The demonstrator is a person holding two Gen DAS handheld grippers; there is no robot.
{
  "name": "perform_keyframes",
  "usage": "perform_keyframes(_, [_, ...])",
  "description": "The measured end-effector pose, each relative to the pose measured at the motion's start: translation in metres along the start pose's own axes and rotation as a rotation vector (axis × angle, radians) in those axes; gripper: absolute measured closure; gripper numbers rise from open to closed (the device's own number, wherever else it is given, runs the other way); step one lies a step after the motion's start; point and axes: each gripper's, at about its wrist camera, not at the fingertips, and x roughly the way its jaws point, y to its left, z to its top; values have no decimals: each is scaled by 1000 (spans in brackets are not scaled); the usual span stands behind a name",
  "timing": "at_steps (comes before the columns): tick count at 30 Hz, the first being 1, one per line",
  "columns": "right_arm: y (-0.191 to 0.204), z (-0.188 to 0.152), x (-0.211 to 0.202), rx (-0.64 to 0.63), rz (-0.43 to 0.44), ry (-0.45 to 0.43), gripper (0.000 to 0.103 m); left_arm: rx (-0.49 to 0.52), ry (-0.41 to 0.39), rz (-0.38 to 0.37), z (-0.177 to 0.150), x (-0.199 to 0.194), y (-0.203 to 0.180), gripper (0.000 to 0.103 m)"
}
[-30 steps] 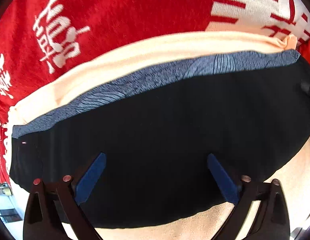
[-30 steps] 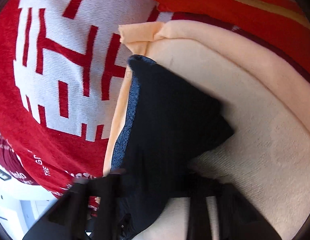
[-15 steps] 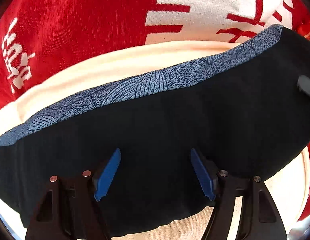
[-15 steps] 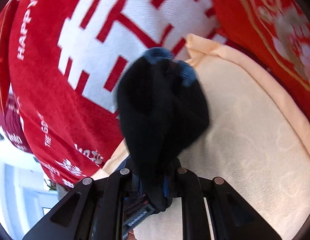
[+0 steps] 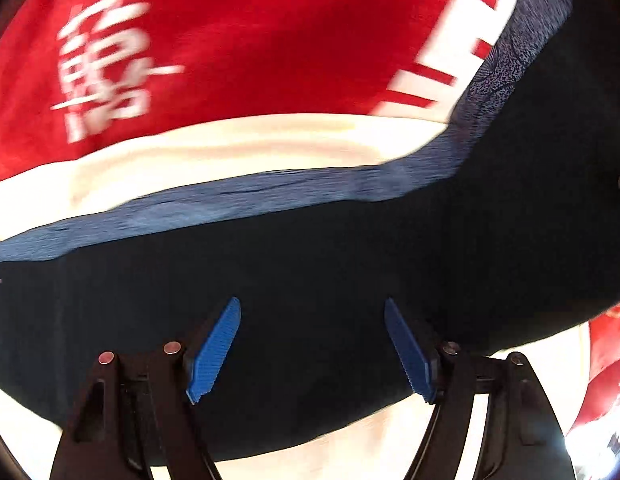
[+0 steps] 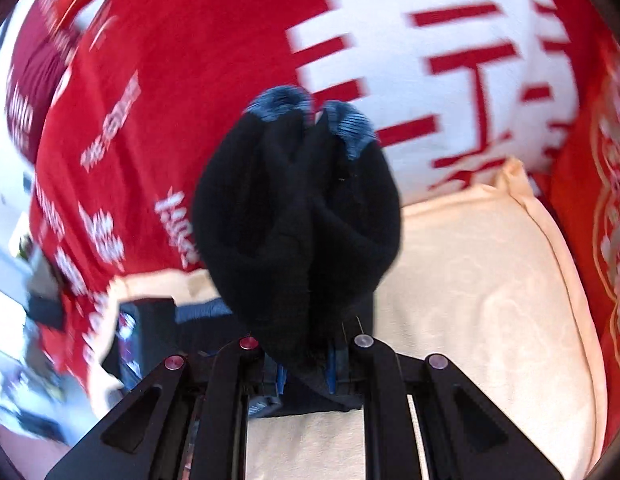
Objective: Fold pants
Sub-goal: 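Close the right tool on the trouser end and lift it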
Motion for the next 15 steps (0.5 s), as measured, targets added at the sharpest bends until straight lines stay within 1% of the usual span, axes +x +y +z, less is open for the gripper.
perform_keyframes(2, [30, -8, 13, -60, -31, 23, 87, -8, -5, 30, -3, -9, 36, 27])
perform_keyframes(4, [61, -22, 31, -118, -60, 53, 86, -36, -7, 57, -4, -19, 74, 27])
perform_keyframes(8, [125, -63, 88, -273, -141, 141, 80, -89, -14, 135, -9, -29, 149, 27])
perform_keyframes(9, [139, -78, 106, -315, -171, 174, 77, -98, -8, 155, -10, -27, 164, 17])
perform_keyframes(10, [149, -91, 121, -356, -204, 205, 75, -109, -7, 170, -11, -26, 178, 14])
perform_keyframes(11, [164, -111, 143, -438, -283, 256, 74, -123, -5, 186, -13, -25, 196, 14])
perform_keyframes(12, [173, -123, 154, -510, -352, 273, 72, -131, -1, 193, -14, -24, 208, 14])
perform_keyframes(13, [183, -135, 159, -593, -420, 271, 67, -141, 2, 200, -15, -24, 219, 14])
perform_keyframes(14, [194, -145, 159, -666, -463, 256, 62, -152, 1, 202, -15, -25, 230, 14])
perform_keyframes(15, [203, -150, 154, -698, -452, 245, 51, -160, 1, 200, -15, -26, 239, 14])
